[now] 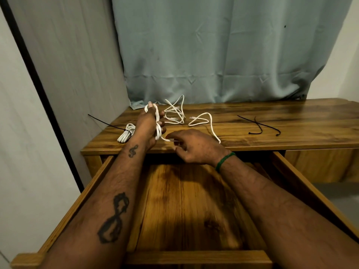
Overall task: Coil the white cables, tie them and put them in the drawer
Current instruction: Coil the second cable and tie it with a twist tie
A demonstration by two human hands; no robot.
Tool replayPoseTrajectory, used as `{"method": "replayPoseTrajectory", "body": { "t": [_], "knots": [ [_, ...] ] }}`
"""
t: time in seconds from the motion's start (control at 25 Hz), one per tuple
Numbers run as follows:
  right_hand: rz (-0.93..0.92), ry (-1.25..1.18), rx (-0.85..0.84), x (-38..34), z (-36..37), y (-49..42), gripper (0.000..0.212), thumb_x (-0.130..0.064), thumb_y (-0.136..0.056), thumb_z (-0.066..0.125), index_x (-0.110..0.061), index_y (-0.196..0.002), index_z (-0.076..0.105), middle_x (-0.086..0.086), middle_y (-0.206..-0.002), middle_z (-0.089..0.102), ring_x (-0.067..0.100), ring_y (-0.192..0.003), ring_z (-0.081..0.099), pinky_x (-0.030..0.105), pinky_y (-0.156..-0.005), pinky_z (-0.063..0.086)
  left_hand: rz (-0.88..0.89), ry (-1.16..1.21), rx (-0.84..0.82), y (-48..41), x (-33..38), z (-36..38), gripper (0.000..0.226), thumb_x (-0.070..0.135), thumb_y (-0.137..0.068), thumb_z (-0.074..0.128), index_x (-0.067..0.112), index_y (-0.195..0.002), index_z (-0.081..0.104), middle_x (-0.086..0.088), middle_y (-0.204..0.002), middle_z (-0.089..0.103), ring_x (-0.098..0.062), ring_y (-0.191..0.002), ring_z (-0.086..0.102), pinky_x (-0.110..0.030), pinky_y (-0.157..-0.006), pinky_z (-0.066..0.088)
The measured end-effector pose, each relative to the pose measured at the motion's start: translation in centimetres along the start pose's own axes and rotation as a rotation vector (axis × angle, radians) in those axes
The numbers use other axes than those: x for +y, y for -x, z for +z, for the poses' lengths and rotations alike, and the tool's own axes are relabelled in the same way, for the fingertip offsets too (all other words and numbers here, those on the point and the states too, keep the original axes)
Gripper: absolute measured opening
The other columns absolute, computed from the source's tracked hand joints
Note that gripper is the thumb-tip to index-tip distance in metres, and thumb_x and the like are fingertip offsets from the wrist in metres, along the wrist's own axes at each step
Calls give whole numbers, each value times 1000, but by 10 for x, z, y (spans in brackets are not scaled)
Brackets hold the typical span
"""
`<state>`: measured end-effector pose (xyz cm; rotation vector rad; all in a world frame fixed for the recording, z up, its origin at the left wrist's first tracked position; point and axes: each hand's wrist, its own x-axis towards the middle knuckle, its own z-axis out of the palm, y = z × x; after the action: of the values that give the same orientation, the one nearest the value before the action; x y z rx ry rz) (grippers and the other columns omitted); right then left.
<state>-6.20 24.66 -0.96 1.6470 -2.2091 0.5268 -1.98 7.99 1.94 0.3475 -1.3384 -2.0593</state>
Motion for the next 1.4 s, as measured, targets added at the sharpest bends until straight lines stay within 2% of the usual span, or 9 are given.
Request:
{"method": "replayPoseTrajectory", "body": {
  "t": [0.28,0.48,0.68,0.8,0.88,1.04,1.16,1.28,1.4],
  "knots": [
    [194,-189,2,35,4,9,16,-22,-103,48,-17,-111,61,6,-105,69,25,-97,63,29,-71,40,57,-103,42,-5,3,-14,18,32,-109,42,35,-124,51,-1,-76,46,-8,-50,44,-21,-43,44],
    [49,-197,-16,11,0,4,24,-28,-102,49,-32,-121,63,-6,-117,70,11,-104,62,32,-86,50,356,-576,67,-10,1,-31,17,34,-105,51,25,-117,59,3,-80,57,-10,-59,48,-23,-52,44],
    [-4,-260,130,7,9,0,35,-7,-95,51,-25,-124,52,4,-119,67,15,-101,62,36,-88,52,263,-791,-252,15,-5,-14,28,41,-107,44,21,-111,63,3,-83,65,-12,-74,61,-21,-54,48],
    [69,-389,386,7,8,-2,7,-11,-97,52,-14,-104,52,4,-96,61,16,-85,57,43,-79,51,200,-782,-374,36,-7,0,52,51,-106,26,20,-94,65,12,-66,68,5,-57,59,-15,-56,49],
    [139,-390,556,11,7,-3,7,-19,-94,60,-14,-94,56,-3,-89,56,13,-80,55,42,-72,53,134,-694,-556,40,-9,3,58,56,-97,32,10,-98,67,8,-77,69,2,-66,59,-16,-64,49],
    [398,-446,560,19,6,-3,19,-28,-88,66,-17,-83,51,-7,-72,55,17,-64,58,32,-52,51,70,-774,-808,35,-9,7,13,23,-98,63,12,-105,61,2,-95,65,-6,-85,61,-15,-70,48],
    [426,-654,535,20,4,-4,18,-21,-98,59,-9,-88,51,-9,-75,60,2,-63,61,25,-57,52,65,-697,-743,34,-11,10,10,20,-105,52,18,-109,61,0,-86,64,-1,-70,60,-15,-62,46],
    [336,-478,456,30,1,2,24,-33,-104,46,-13,-93,53,-7,-81,59,-1,-74,56,27,-67,47,60,-625,-515,32,-7,10,28,35,-109,41,20,-99,62,2,-71,64,-3,-52,53,-16,-47,43],
    [285,-305,289,43,6,7,25,-37,-103,40,-20,-112,56,4,-104,64,20,-96,58,45,-87,50,32,-289,-385,21,-4,7,29,38,-108,40,19,-102,61,-11,-98,69,-23,-79,68,-28,-61,60]
  ]
}}
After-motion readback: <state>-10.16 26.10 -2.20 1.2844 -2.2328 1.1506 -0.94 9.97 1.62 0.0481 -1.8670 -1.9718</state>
